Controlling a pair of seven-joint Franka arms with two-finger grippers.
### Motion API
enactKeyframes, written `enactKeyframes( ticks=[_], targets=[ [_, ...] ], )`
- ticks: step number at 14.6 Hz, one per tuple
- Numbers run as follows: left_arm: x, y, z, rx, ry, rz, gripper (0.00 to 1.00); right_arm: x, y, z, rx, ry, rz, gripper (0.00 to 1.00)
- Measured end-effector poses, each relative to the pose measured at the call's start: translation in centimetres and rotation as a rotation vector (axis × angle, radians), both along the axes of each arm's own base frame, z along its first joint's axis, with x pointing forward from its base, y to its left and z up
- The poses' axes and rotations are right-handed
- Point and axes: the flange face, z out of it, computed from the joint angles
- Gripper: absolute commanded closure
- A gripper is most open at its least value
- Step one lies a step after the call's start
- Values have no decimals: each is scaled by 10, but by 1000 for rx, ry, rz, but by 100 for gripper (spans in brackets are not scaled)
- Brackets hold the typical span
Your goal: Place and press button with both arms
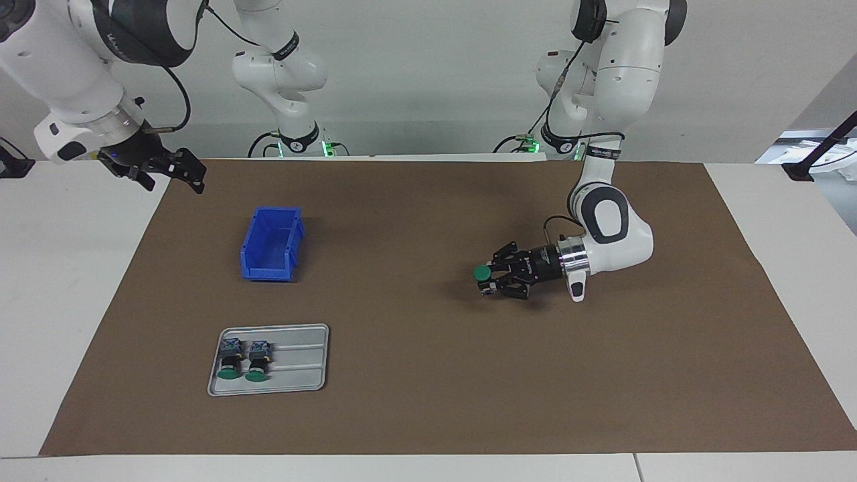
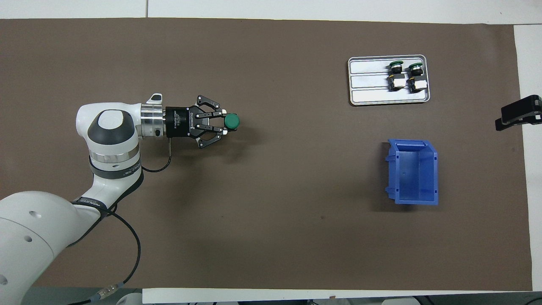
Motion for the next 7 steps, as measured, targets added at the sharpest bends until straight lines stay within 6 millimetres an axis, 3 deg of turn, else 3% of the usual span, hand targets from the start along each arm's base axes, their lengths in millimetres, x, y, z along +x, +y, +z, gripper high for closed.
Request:
enactKeyframes(
  ticks=[7],
  targets=[
    [-17,7,-21,-49,9,41,82,0,0,0,0,0,0,1]
  ],
)
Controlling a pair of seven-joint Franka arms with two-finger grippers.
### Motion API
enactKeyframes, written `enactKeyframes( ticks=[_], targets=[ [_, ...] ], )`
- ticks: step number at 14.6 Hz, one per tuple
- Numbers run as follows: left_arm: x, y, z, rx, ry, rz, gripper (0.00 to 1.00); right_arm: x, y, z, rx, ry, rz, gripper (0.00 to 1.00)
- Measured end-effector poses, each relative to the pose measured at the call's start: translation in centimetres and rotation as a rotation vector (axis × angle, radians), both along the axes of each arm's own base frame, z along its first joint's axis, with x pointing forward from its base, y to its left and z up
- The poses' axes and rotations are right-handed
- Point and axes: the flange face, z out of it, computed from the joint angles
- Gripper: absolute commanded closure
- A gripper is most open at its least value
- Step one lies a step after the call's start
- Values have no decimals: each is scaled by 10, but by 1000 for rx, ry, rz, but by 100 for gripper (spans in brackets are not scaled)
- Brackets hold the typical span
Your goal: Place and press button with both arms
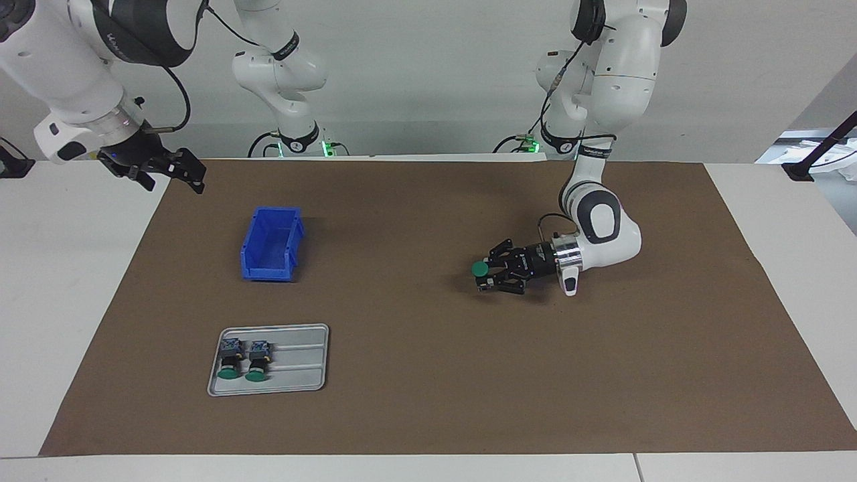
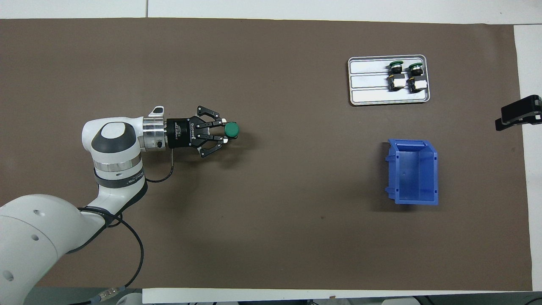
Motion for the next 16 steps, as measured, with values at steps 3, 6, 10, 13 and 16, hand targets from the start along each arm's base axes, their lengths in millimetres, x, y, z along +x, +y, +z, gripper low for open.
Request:
enactKeyframes(
  ticks=[3,6,10,13,16],
  targets=[
    [-5,1,-6,-11,8,18,81,0,0,0,0,0,0,1],
    [-7,-1,-7,-18,-3,20,81,0,0,0,0,0,0,1],
    [-12,-3,-11,-21,-11,19,79,0,0,0,0,0,0,1],
    [-15,-4,-13,-19,-16,13,77,0,0,0,0,0,0,1],
    [-17,-7,-14,-16,-22,7,76,0,0,0,0,0,0,1]
  ],
)
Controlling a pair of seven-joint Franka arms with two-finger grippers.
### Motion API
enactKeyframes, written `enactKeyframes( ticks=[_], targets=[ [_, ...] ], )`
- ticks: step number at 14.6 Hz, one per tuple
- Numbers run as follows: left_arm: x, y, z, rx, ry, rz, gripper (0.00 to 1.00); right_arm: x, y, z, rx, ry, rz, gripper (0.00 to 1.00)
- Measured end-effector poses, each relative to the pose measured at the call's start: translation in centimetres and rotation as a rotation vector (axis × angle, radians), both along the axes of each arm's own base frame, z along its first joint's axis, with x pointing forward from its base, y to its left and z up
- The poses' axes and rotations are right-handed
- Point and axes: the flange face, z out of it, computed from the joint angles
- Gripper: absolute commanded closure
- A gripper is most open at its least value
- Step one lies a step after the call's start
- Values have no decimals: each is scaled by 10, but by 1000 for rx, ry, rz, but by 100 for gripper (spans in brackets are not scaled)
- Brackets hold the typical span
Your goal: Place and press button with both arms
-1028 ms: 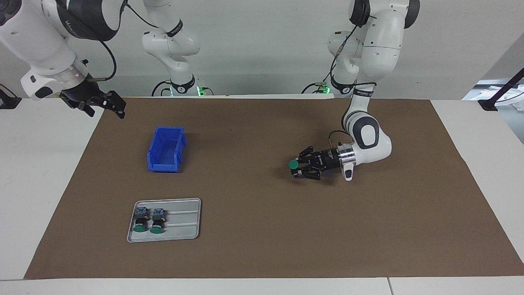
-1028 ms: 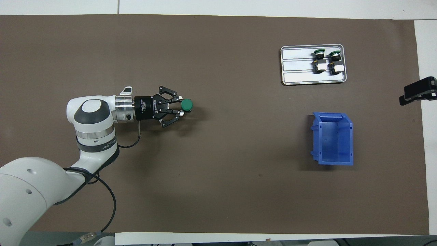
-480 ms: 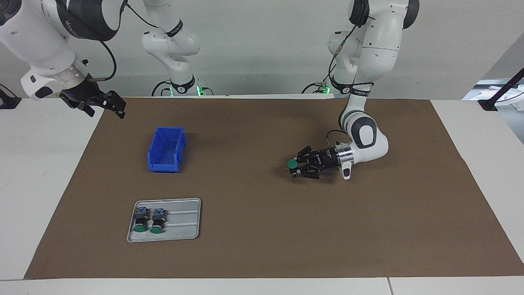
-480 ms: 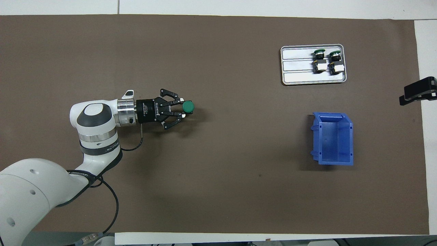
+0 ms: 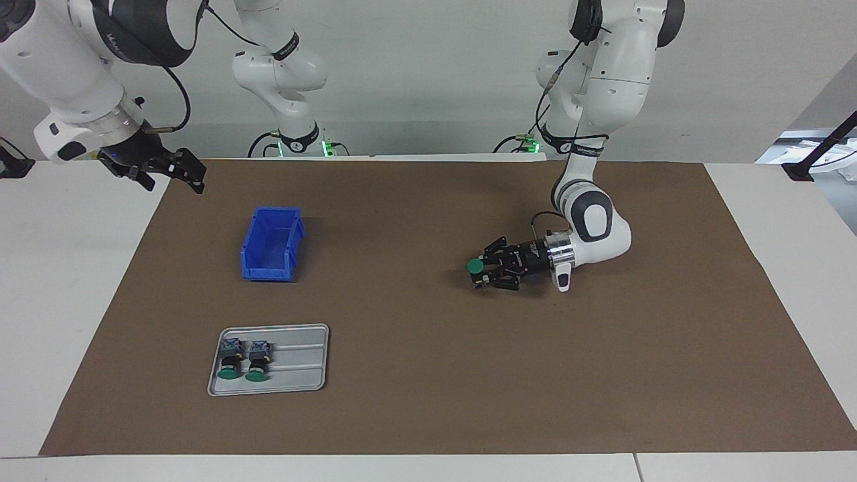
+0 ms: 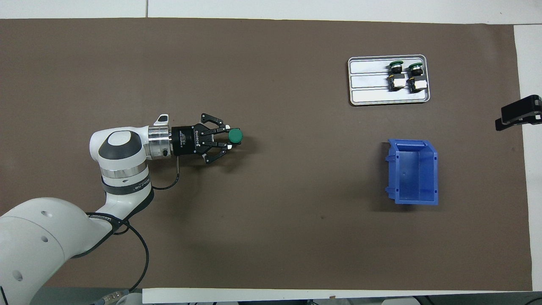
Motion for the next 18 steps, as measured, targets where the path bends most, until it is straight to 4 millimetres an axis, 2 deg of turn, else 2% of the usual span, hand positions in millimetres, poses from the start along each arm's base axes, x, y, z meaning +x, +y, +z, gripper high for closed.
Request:
enactKeyframes(
  ticks=[9,18],
  targets=[
    [-6,-12,-3,27,-21,-17,73,0,0,0,0,0,0,1],
    [-6,-12,-3,37,-29,-16,62,0,0,0,0,0,0,1]
  ],
)
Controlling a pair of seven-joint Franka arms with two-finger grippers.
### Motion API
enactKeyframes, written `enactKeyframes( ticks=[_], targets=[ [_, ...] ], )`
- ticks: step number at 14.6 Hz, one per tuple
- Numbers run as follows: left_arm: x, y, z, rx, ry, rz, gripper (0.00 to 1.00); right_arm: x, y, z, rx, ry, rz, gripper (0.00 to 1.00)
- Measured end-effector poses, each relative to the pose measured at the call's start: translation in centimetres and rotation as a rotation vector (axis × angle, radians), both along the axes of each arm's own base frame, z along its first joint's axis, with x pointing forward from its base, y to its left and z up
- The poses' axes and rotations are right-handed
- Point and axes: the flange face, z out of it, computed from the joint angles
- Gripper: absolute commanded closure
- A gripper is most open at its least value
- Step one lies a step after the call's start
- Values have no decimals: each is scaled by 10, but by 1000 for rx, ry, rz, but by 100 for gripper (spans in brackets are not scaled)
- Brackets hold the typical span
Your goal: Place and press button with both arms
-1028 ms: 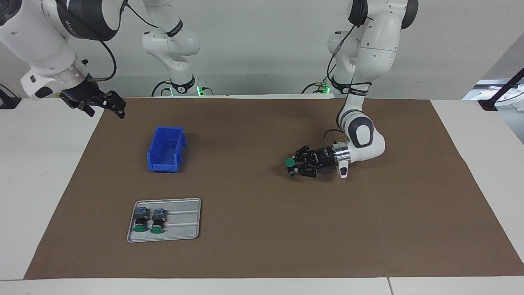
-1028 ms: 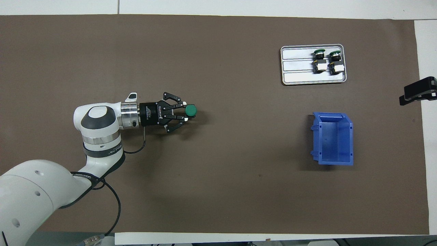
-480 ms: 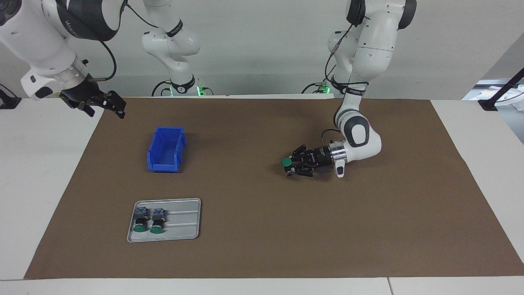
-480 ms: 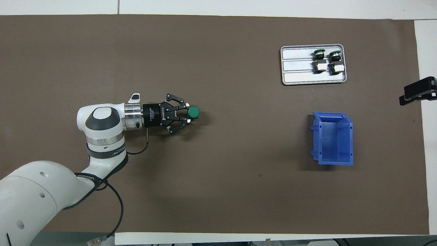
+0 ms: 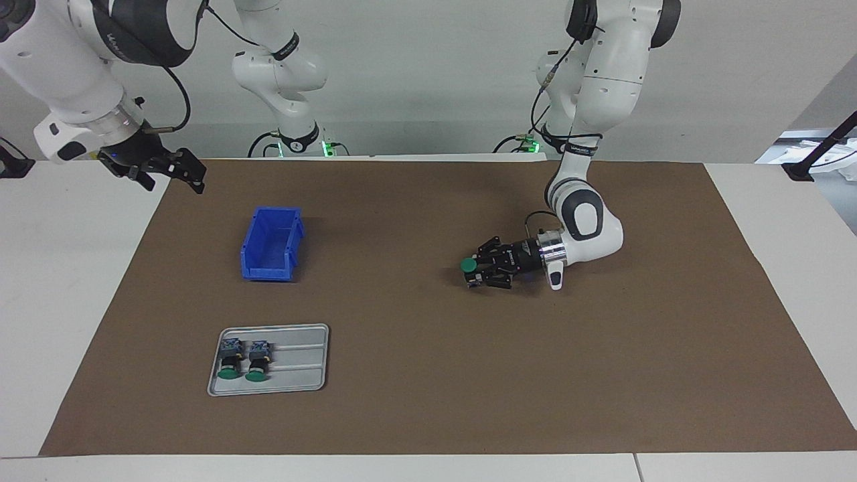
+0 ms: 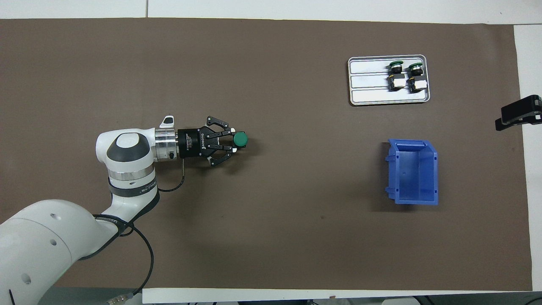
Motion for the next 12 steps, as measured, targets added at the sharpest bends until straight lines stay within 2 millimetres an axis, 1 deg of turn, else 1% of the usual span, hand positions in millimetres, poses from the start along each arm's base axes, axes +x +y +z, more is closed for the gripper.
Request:
enactKeyframes(
  ticks=[4,7,10,12],
  targets=[
    [0,1,0,5,-1,3,58,0,0,0,0,0,0,1],
    [0,0,-1,9,-3,4,52,0,0,0,0,0,0,1],
    [0,-1,-1,14,-4,4,44,0,0,0,0,0,0,1],
    [-1,-2,-1,24,-7,8,41,0,0,0,0,0,0,1]
  ],
)
